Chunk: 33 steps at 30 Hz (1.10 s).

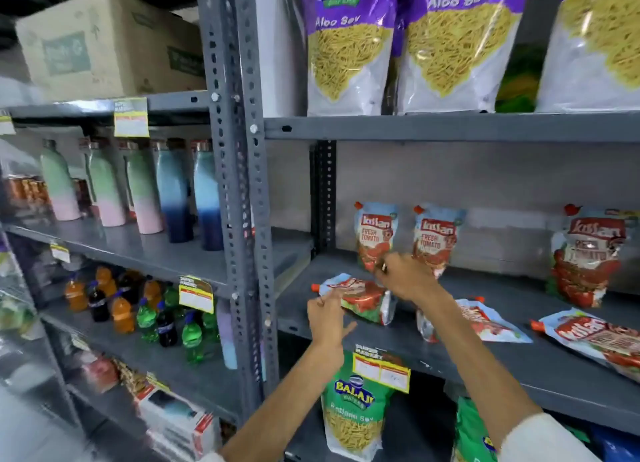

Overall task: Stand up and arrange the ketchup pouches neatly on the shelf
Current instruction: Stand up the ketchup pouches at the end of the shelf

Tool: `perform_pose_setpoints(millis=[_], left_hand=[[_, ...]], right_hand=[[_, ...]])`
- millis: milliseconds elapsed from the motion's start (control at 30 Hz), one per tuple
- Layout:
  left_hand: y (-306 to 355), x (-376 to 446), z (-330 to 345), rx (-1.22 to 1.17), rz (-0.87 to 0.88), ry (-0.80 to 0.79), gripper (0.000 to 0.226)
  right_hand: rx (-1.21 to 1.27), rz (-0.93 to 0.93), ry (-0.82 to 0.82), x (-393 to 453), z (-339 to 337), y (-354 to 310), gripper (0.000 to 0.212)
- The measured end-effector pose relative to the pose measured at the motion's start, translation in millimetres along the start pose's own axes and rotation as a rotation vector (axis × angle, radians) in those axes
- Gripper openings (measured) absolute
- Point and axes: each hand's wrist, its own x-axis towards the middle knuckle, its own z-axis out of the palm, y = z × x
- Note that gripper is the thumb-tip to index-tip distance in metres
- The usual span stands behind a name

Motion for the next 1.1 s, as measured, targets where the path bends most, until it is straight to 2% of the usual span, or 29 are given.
perform_pose_setpoints(millis=[67, 133, 167, 233, 367, 433, 500, 633, 767, 833, 967, 1100], left_hand=[[6.3, 12.1, -3.0, -0.072, -0.151, -0.038, 0.014], [13.8, 25.1, -5.4, -0.112, -0.228, -0.113, 0.016], [17.4, 31.9, -6.7, -0.119, -0.264, -0.159, 0.018], [24.8, 41.7, -5.5, -0.117, -0.324, -0.212, 0.024], [35.2, 58.3, 0.3, -0.007, -0.389, -0.259, 0.026], [30.7, 63.4, 3.0, 0.062, -0.343, -0.270, 0.027], [23.2, 67.8, 3.4, 0.170, -0.185, -0.247, 0.032], [26.5, 79.4, 0.9, 0.360, 0.306, -0.261, 0.063], [50.4, 92.8, 6.1, 0.432, 0.559, -0.399, 0.059], [52.6, 104.8, 9.6, 0.481, 0.598, -0.434, 0.057], [31.6, 129.6, 4.2, 0.623, 0.570, -0.436, 0.057], [14.9, 138.5, -1.1, 0.514, 0.517, -0.467, 0.069]], right_hand=[[-0.040, 0.078, -0.211, 13.5, 5.0, -7.8, 0.036], [-0.028, 0.160, -0.450, 20.2, 6.6, -13.0, 0.032], [0.021, 0.216, -0.527, 21.3, 7.3, -17.9, 0.034], [0.152, 0.277, -0.563, 22.6, 12.3, -18.8, 0.044], [0.342, 0.318, -0.440, 21.3, 24.3, -15.0, 0.043], [0.438, 0.297, -0.393, 17.8, 28.4, -13.6, 0.039], [0.579, 0.269, -0.296, 6.0, 27.6, -19.5, 0.035], [0.799, 0.246, 0.054, -8.5, 34.3, -27.7, 0.026], [0.825, 0.144, 0.265, -1.1, 39.0, -35.8, 0.031], [0.795, 0.114, 0.307, 5.7, 46.1, -33.5, 0.032], [0.704, 0.139, 0.278, 7.1, 68.2, -28.1, 0.030], [0.735, 0.216, 0.323, 2.7, 74.2, -29.8, 0.031]])
